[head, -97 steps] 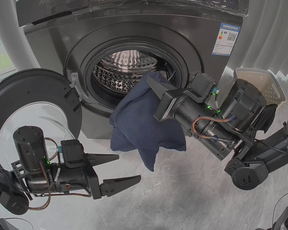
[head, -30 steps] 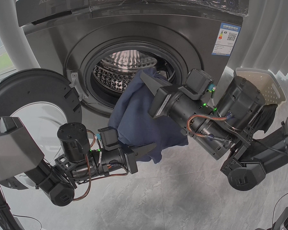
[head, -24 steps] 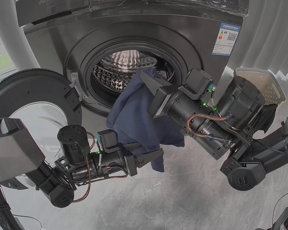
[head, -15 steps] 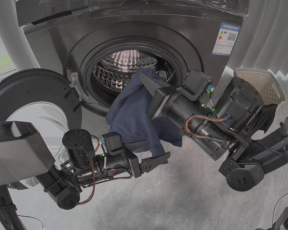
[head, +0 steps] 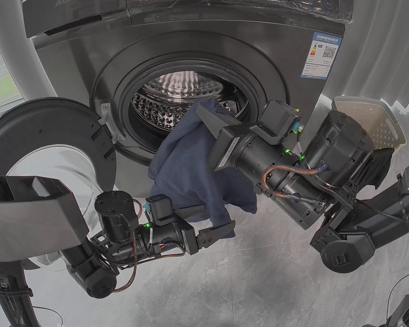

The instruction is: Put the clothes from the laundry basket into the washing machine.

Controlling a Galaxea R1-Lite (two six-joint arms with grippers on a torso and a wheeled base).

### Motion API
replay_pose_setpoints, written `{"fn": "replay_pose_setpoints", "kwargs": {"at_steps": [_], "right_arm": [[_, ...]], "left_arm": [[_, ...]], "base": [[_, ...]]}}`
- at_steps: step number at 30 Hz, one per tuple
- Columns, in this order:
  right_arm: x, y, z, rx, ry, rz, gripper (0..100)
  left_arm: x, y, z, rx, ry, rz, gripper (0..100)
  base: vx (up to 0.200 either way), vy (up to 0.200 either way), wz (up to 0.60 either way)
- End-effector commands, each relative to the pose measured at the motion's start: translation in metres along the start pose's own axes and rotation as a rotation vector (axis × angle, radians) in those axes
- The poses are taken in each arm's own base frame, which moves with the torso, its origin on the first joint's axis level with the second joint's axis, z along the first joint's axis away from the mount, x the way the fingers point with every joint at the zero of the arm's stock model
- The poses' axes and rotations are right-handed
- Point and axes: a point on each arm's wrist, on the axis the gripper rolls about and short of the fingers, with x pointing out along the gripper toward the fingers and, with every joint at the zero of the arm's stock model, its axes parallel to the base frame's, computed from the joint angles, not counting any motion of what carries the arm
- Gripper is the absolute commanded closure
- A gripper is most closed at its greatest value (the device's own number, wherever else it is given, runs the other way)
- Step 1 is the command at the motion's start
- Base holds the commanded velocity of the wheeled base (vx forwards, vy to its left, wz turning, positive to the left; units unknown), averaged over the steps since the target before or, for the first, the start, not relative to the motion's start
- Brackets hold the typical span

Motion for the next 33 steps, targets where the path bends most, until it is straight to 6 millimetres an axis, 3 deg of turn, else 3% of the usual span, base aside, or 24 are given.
{"fn": "replay_pose_setpoints", "kwargs": {"at_steps": [1, 10, 19, 33], "right_arm": [[0.000, 0.000, -0.001, 0.000, 0.003, -0.001, 100], [0.000, -0.001, -0.004, -0.001, 0.010, -0.004, 100], [0.005, -0.005, 0.006, -0.006, -0.030, -0.012, 100], [0.001, -0.002, 0.019, -0.004, -0.056, -0.003, 100]], "left_arm": [[-0.001, 0.003, -0.001, 0.007, 0.002, 0.012, 0], [-0.002, 0.008, 0.005, 0.052, -0.031, 0.055, 0], [-0.021, 0.009, -0.024, 0.047, 0.093, 0.092, 0], [-0.053, 0.053, -0.028, -0.005, 0.113, 0.252, 0]], "base": [[0.000, 0.000, 0.00], [0.000, 0.000, 0.00], [0.000, 0.000, 0.00], [0.000, 0.000, 0.00]]}}
